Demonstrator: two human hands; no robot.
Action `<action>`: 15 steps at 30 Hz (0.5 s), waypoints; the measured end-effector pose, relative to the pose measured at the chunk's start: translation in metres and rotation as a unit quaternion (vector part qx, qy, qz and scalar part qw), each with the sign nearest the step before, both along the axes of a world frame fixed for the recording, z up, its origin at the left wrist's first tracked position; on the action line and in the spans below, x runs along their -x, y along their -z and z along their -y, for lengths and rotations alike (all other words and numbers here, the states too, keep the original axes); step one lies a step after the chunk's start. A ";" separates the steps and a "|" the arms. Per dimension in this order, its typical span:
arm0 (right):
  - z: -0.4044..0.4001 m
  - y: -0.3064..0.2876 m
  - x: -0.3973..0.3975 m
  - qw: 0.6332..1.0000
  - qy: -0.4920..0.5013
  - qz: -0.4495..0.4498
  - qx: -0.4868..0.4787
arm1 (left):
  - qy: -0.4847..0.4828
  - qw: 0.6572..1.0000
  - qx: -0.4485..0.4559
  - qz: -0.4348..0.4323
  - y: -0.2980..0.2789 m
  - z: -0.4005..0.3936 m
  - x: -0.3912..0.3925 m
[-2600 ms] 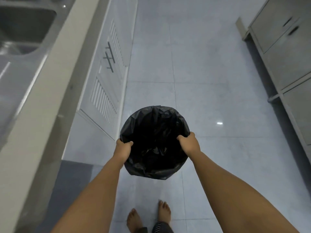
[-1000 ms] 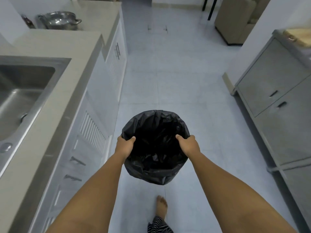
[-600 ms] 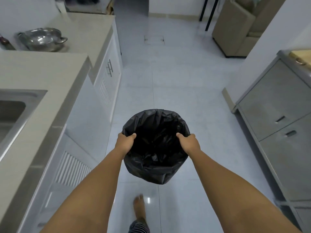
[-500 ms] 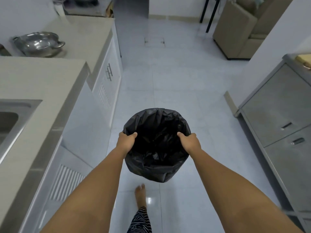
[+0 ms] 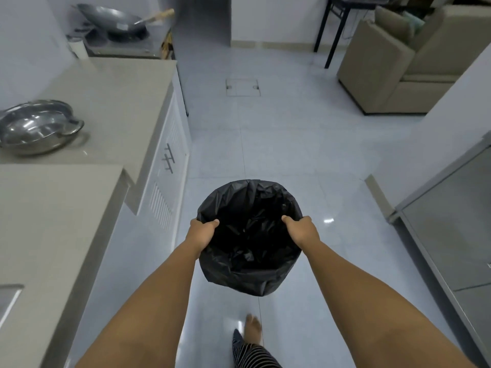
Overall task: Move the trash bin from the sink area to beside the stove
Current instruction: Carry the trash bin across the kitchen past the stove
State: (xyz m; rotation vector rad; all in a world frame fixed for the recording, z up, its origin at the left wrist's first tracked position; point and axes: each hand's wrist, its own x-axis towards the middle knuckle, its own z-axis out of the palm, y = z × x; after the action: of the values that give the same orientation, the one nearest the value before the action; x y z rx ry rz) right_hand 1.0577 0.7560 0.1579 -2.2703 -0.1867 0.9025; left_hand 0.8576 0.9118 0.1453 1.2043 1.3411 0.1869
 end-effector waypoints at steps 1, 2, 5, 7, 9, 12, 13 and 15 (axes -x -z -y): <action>-0.014 0.001 -0.010 1.000 -0.001 0.002 -0.001 | -0.001 1.000 -0.002 0.000 0.001 -0.014 -0.009; -0.031 0.003 -0.021 1.000 -0.003 0.001 0.000 | -0.004 1.000 -0.001 0.000 0.003 -0.030 -0.020; -0.082 0.009 -0.059 1.000 -0.009 -0.003 0.000 | -0.015 1.000 0.000 -0.003 0.008 -0.078 -0.057; -0.113 0.011 -0.085 1.000 -0.013 -0.004 -0.001 | -0.016 1.000 0.003 -0.006 0.008 -0.108 -0.082; -0.145 0.013 -0.114 1.000 -0.010 -0.016 0.005 | -0.021 1.000 0.011 -0.012 0.010 -0.141 -0.111; -0.187 0.011 -0.156 0.999 -0.005 -0.033 0.011 | -0.018 0.999 0.019 -0.019 0.005 -0.187 -0.154; -0.202 0.010 -0.171 0.999 -0.004 -0.035 0.011 | -0.016 1.000 0.020 -0.018 0.003 -0.202 -0.169; -0.232 0.009 -0.200 0.999 -0.001 -0.036 0.008 | -0.018 1.000 0.018 -0.009 0.001 -0.231 -0.198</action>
State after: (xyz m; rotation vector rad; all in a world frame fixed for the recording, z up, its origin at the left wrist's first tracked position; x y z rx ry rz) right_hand 1.2578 0.9879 0.1491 -2.2488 -0.1506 0.9901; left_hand 1.0557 1.1430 0.1445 1.1548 1.3769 0.1768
